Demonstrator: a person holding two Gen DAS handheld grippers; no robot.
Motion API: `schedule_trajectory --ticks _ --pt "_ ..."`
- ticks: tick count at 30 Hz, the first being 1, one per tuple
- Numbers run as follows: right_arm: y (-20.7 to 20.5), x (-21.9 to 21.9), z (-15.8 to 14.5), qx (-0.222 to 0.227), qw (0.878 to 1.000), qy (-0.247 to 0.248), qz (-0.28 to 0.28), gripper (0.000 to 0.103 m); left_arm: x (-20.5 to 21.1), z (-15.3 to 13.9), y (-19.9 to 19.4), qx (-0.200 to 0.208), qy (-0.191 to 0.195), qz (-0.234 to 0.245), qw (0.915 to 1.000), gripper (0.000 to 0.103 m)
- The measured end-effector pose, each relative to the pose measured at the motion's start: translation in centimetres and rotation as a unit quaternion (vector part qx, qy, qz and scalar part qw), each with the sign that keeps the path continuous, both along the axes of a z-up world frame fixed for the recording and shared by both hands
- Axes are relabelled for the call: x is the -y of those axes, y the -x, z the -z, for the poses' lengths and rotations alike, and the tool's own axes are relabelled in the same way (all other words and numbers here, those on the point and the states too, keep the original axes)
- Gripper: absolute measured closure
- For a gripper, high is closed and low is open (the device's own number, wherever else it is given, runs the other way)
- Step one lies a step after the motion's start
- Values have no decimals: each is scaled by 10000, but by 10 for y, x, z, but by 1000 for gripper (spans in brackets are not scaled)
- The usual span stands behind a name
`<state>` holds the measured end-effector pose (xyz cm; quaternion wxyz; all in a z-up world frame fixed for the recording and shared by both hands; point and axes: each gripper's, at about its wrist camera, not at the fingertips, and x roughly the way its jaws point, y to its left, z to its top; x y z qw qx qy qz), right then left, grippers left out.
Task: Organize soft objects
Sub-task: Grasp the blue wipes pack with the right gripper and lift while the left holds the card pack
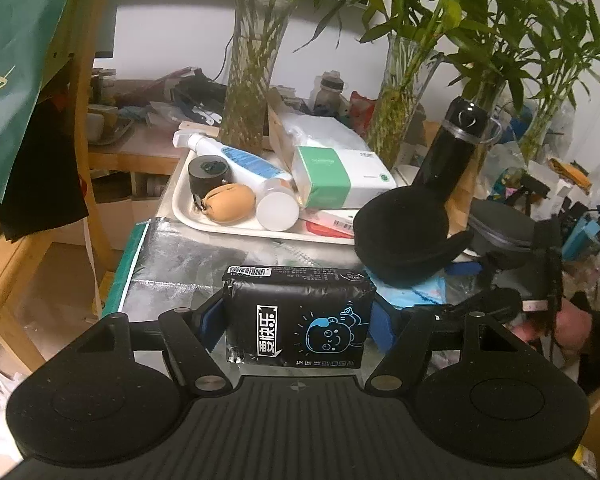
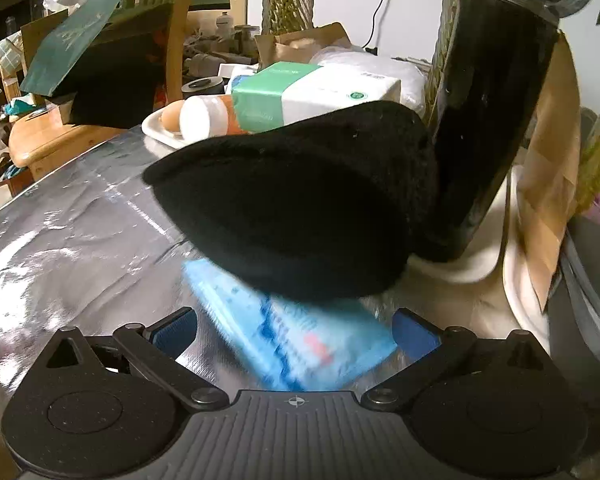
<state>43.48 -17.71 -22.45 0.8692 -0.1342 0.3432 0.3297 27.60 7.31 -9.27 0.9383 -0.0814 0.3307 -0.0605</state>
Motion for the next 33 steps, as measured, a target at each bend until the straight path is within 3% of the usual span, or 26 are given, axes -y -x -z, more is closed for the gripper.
schedule_trajectory --ticks 7,9,10,13,21,27,33 --pt "-16 -13 13 -86 9997 108 -181 0 6 3 -1 -8 -120 83 9999 34" --pt "-15 -12 11 -169 9996 119 -213 5 6 4 -2 -41 -128 83 9999 34" --pt "-13 -11 9 -187 9994 137 -265 13 6 4 -2 -57 -122 73 9999 34" --pt "-5 -9 3 -307 9978 355 -469 19 5 6 -4 -100 -138 17 9999 34" --pt "28 -12 -9 -768 9827 1135 -1244 19 7 5 -3 -129 -128 -4 9998 34" --pt "35 -19 -6 -630 9825 925 -1487 19 9 7 -5 -121 -229 48 9997 34" --pt "35 -27 -7 -656 9819 881 -1544 29 7 10 -7 -221 -257 -34 9994 34"
